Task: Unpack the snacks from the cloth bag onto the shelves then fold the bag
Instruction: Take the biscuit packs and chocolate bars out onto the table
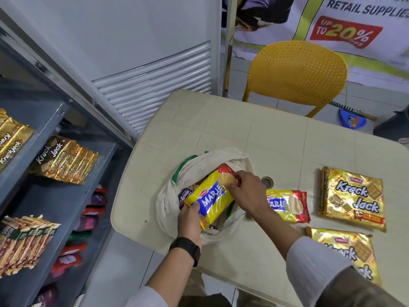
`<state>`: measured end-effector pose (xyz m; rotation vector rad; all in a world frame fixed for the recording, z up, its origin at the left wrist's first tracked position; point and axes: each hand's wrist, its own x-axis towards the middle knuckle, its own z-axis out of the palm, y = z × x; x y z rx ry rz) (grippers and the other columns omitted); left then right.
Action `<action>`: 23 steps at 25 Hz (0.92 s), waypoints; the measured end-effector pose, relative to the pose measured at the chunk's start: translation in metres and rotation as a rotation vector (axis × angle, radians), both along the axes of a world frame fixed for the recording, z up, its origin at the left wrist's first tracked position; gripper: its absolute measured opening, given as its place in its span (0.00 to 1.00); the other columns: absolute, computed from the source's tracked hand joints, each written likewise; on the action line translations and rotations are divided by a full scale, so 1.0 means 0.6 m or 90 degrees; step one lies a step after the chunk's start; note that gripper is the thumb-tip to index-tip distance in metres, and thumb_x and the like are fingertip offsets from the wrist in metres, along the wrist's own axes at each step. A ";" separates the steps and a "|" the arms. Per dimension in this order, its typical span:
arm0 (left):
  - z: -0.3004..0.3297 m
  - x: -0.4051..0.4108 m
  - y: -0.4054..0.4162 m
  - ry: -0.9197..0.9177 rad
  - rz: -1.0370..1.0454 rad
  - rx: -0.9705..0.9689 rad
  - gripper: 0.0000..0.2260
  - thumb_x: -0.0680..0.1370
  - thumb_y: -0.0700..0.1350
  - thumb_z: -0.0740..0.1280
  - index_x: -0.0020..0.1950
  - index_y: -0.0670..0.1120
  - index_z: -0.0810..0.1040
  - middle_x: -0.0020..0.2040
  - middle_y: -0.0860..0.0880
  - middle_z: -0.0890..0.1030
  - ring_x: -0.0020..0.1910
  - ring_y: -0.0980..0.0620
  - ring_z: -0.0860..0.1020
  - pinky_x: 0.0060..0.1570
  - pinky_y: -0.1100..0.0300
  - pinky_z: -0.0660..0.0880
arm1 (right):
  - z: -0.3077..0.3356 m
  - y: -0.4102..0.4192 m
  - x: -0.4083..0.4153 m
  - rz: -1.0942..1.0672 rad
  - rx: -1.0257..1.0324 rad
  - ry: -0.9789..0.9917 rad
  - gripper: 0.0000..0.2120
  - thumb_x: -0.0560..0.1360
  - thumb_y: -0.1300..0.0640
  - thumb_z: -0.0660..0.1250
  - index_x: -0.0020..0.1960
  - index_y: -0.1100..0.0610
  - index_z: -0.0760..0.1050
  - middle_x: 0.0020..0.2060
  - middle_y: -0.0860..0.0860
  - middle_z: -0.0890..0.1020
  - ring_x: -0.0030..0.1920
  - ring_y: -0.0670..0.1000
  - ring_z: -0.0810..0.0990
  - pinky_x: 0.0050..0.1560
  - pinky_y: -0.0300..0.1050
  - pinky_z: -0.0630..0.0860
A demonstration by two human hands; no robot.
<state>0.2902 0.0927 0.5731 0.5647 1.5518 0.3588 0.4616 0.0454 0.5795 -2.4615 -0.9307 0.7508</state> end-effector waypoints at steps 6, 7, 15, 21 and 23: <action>0.061 0.065 -0.013 0.023 -0.100 0.127 0.19 0.79 0.38 0.68 0.70 0.43 0.75 0.61 0.43 0.82 0.58 0.43 0.82 0.60 0.46 0.79 | 0.021 -0.078 0.039 -0.186 0.151 0.179 0.12 0.74 0.53 0.73 0.57 0.53 0.81 0.50 0.48 0.83 0.54 0.52 0.82 0.52 0.47 0.76; 0.066 0.085 -0.015 -0.006 -0.115 0.138 0.19 0.78 0.39 0.68 0.70 0.44 0.75 0.61 0.44 0.83 0.57 0.45 0.83 0.60 0.46 0.80 | 0.024 -0.087 0.058 -0.222 0.183 0.187 0.12 0.73 0.53 0.73 0.56 0.52 0.81 0.50 0.48 0.83 0.53 0.52 0.82 0.52 0.48 0.77; -0.001 0.385 -0.005 -0.082 -0.399 0.141 0.08 0.76 0.36 0.65 0.49 0.46 0.80 0.44 0.47 0.84 0.41 0.47 0.80 0.44 0.54 0.76 | -0.022 -0.163 0.306 -0.420 0.116 0.209 0.13 0.74 0.57 0.71 0.57 0.58 0.81 0.51 0.55 0.85 0.52 0.57 0.83 0.51 0.50 0.77; -0.081 0.448 -0.008 0.010 -0.534 0.130 0.14 0.76 0.36 0.66 0.62 0.39 0.77 0.57 0.38 0.82 0.52 0.43 0.79 0.57 0.49 0.76 | -0.082 -0.195 0.337 -0.401 0.068 0.295 0.13 0.73 0.63 0.69 0.57 0.61 0.80 0.51 0.58 0.83 0.53 0.58 0.81 0.44 0.45 0.72; -0.070 0.434 -0.008 -0.005 -0.574 0.127 0.21 0.79 0.39 0.65 0.73 0.42 0.71 0.67 0.40 0.79 0.64 0.41 0.78 0.66 0.48 0.74 | -0.069 -0.193 0.330 -0.370 0.070 0.297 0.15 0.74 0.65 0.69 0.60 0.59 0.79 0.53 0.56 0.83 0.58 0.59 0.81 0.48 0.46 0.76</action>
